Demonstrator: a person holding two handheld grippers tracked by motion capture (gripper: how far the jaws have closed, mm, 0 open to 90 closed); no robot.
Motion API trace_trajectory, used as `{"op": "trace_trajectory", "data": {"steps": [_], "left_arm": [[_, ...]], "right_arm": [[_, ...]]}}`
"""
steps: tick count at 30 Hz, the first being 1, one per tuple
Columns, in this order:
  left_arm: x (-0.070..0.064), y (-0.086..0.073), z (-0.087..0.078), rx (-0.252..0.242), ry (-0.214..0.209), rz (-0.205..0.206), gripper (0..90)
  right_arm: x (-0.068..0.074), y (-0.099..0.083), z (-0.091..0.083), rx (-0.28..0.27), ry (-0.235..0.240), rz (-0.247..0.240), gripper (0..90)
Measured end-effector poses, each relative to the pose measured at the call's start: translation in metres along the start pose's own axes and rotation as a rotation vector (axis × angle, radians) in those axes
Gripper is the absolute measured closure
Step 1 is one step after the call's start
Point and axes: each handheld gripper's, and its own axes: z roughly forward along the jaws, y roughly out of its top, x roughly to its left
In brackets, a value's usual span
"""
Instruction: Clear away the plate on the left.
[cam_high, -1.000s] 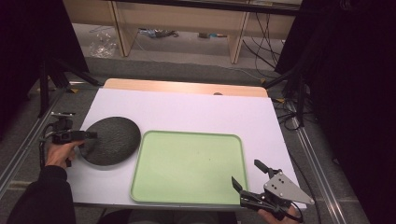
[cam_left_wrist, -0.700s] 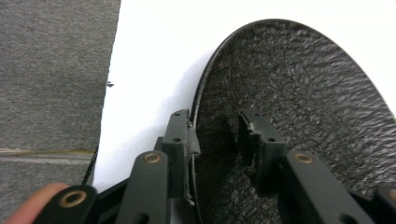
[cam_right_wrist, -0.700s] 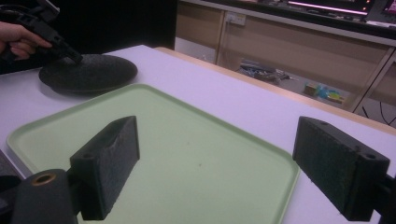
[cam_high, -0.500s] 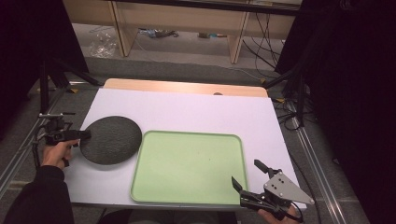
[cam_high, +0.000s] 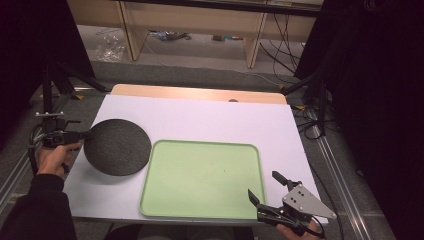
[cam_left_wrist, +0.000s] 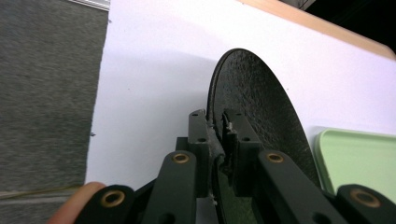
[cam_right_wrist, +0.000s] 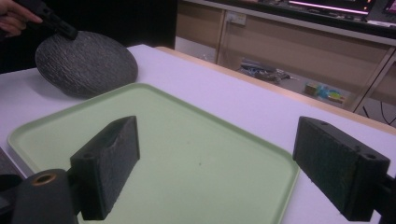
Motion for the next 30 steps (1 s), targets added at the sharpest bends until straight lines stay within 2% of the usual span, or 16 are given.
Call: {"op": "trace_trajectory", "data": {"steps": [3, 7, 8, 9, 12, 13, 14, 15, 19, 22, 24, 25, 26, 27, 29, 30], "left_arm": [[-0.005, 0.003, -0.004, -0.002, 0.009, 0.013, 81.9], [-0.021, 0.011, -0.014, -0.041, -0.021, 0.035, 85.1], [-0.031, 0.015, -0.018, -0.042, -0.008, 0.085, 85.2], [-0.031, 0.015, -0.018, -0.042, -0.008, 0.085, 85.2], [-0.056, 0.021, -0.024, -0.054, 0.015, 0.163, 85.9], [-0.056, 0.021, -0.024, -0.054, 0.015, 0.163, 86.0], [-0.070, 0.023, -0.027, -0.057, 0.029, 0.217, 86.1], [-0.070, 0.023, -0.027, -0.057, 0.029, 0.217, 86.2], [-0.093, 0.025, -0.029, -0.066, 0.044, 0.301, 86.0], [-0.101, 0.024, -0.029, -0.072, 0.054, 0.334, 84.9], [-0.105, 0.025, -0.030, -0.039, 0.034, 0.348, 84.3], [-0.108, 0.024, -0.023, 0.039, 0.039, 0.406, 80.1], [-0.108, 0.024, -0.023, 0.039, 0.039, 0.406, 78.6], [-0.116, 0.015, -0.009, 0.066, 0.072, 0.423, 76.5], [-0.119, 0.014, -0.007, 0.053, 0.096, 0.445, 76.7], [-0.120, 0.016, -0.007, 0.083, 0.101, 0.446, 76.4]], "right_arm": [[0.001, 0.000, 0.000, 0.008, 0.007, 0.009, 15.4], [0.001, 0.000, 0.000, 0.012, 0.008, 0.008, 15.4], [0.000, 0.000, 0.001, -0.010, 0.008, 0.007, 15.4], [0.000, 0.000, 0.001, -0.010, 0.008, 0.007, 15.4], [0.001, 0.000, 0.000, 0.013, 0.007, 0.011, 15.4], [0.001, 0.000, 0.000, 0.013, 0.007, 0.011, 15.4], [0.001, 0.000, 0.000, 0.015, 0.009, 0.008, 15.4], [0.001, 0.000, 0.000, 0.015, 0.009, 0.008, 15.4], [0.003, -0.001, 0.001, 0.007, 0.011, 0.020, 15.4], [0.003, 0.000, 0.002, 0.010, 0.018, 0.019, 15.4], [0.003, 0.000, 0.001, 0.015, 0.011, 0.013, 15.4], [0.002, 0.000, 0.001, 0.022, 0.010, 0.006, 15.4], [0.002, 0.000, 0.001, 0.022, 0.010, 0.006, 15.4], [0.003, 0.000, 0.000, 0.020, 0.010, 0.010, 15.4], [0.003, 0.000, 0.000, 0.015, 0.012, 0.010, 15.4], [0.003, 0.000, 0.000, 0.012, 0.012, 0.007, 15.4]]}}
